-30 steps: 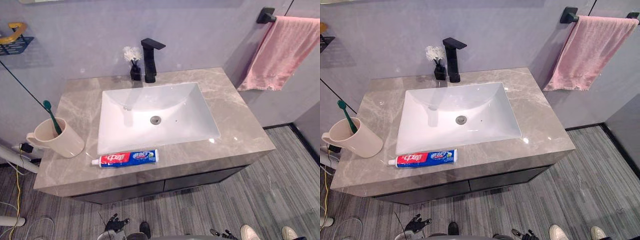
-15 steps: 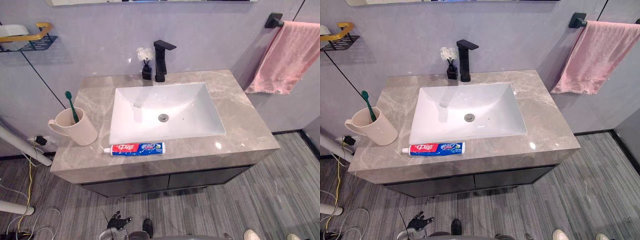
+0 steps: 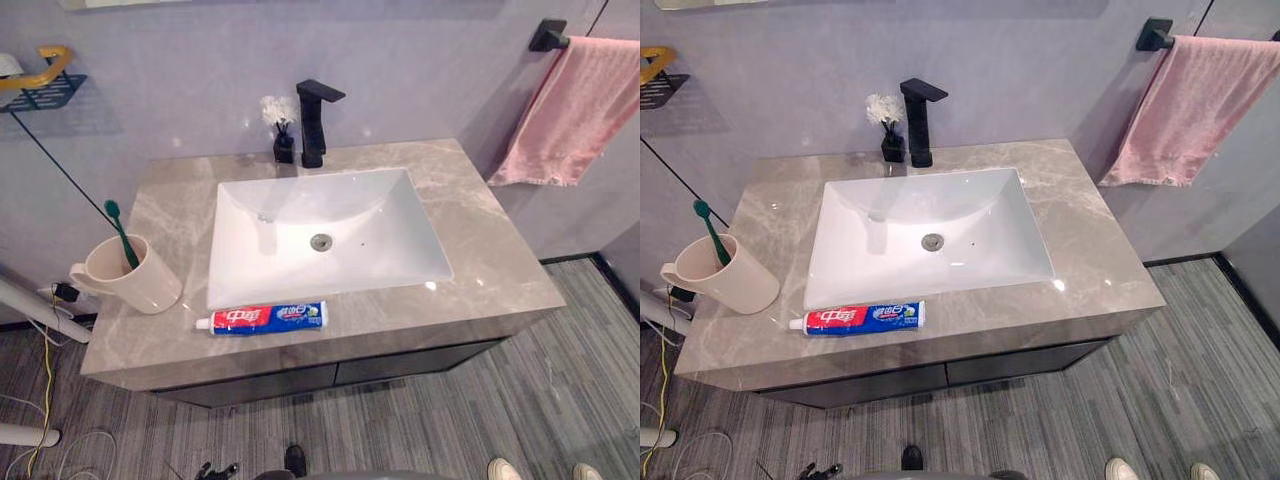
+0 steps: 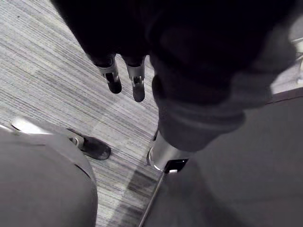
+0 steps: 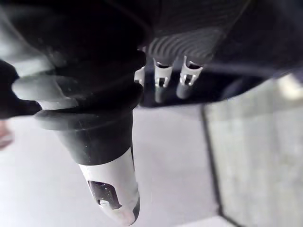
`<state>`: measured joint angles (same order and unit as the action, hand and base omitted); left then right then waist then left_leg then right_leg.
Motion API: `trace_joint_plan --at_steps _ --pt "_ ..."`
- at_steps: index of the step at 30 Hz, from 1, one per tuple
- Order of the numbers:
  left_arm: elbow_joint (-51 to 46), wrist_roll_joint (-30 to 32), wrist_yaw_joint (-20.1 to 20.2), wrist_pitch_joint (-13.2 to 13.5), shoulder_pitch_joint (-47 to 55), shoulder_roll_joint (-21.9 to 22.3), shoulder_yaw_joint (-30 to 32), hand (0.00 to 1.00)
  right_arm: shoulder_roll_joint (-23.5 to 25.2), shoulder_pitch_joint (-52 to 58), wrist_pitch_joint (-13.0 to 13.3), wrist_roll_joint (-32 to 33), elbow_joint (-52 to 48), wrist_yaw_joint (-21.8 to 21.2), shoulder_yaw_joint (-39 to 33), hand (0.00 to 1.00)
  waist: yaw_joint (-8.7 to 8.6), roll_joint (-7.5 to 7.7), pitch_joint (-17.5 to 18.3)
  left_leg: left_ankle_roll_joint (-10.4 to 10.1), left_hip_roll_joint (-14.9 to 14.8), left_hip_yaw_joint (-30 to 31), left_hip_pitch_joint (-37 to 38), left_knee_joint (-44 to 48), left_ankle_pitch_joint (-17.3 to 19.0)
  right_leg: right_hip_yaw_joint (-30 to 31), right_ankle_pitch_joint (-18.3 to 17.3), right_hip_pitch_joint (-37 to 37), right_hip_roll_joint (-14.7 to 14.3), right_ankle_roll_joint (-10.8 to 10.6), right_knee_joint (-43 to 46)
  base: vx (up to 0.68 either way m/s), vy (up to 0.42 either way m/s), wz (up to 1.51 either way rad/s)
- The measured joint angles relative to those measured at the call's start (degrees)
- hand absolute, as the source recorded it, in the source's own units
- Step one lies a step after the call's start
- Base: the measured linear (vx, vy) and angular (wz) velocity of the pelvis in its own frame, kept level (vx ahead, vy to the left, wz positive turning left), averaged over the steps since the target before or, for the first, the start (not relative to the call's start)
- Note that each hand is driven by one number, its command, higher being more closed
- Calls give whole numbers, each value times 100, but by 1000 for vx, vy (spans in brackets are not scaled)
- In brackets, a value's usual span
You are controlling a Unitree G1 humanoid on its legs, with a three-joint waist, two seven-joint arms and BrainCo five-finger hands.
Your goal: Organize washtable
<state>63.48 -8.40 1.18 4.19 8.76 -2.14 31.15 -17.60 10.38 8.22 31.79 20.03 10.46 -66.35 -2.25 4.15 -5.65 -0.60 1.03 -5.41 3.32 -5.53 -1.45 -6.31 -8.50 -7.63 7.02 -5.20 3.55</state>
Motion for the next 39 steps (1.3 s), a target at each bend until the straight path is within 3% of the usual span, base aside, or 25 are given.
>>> trace_joint_plan --at_steps 7,12,16,22,26,34,39 --pt "-23 -118 3 -115 310 21 41 0 -458 -710 253 -1077 -1310 596 163 0 0 -10 283 0 11 412 -116 -5 -5 -344 18 3 -8 -14 79 2 -20 27" --pt "-23 -253 9 -117 427 84 -97 0 -1001 -1058 315 -1518 -2151 545 977 0 2 -117 417 51 78 738 -265 -3 -117 -673 33 8 0 -25 81 -14 -20 35" --pt "-108 -394 19 -103 449 80 -376 0 -1448 -1476 363 -1799 -2670 14 2368 0 92 -107 424 44 90 947 -353 -3 -221 -826 37 2 -1 -20 84 -37 -17 25" --pt "-121 -653 135 -47 455 -14 -860 0 -1469 -1676 419 -1769 -3394 -1072 4679 0 238 -154 479 25 97 1231 -471 -3 -356 -1101 56 1 -15 10 113 -50 -19 25" --pt "-113 -696 226 -4 423 -38 -922 0 -1466 -1685 412 -1466 -3498 -1739 5723 0 335 -143 481 9 109 1381 -541 -6 -421 -1191 78 6 -32 42 114 -57 -7 20" --pt "-98 -718 346 20 403 -152 -1204 0 -1476 -1667 325 -1157 -3497 -2441 6866 0 355 -120 472 -101 115 1635 -777 -37 -550 -1342 74 98 -94 47 -6 -87 -18 12" --pt "-88 -722 386 73 354 -214 -1371 0 -1675 -1444 206 -1167 -3391 -2581 7336 0 462 -73 433 -137 101 1788 -891 -39 -710 -1461 1 95 -171 146 -147 -90 -43 12"
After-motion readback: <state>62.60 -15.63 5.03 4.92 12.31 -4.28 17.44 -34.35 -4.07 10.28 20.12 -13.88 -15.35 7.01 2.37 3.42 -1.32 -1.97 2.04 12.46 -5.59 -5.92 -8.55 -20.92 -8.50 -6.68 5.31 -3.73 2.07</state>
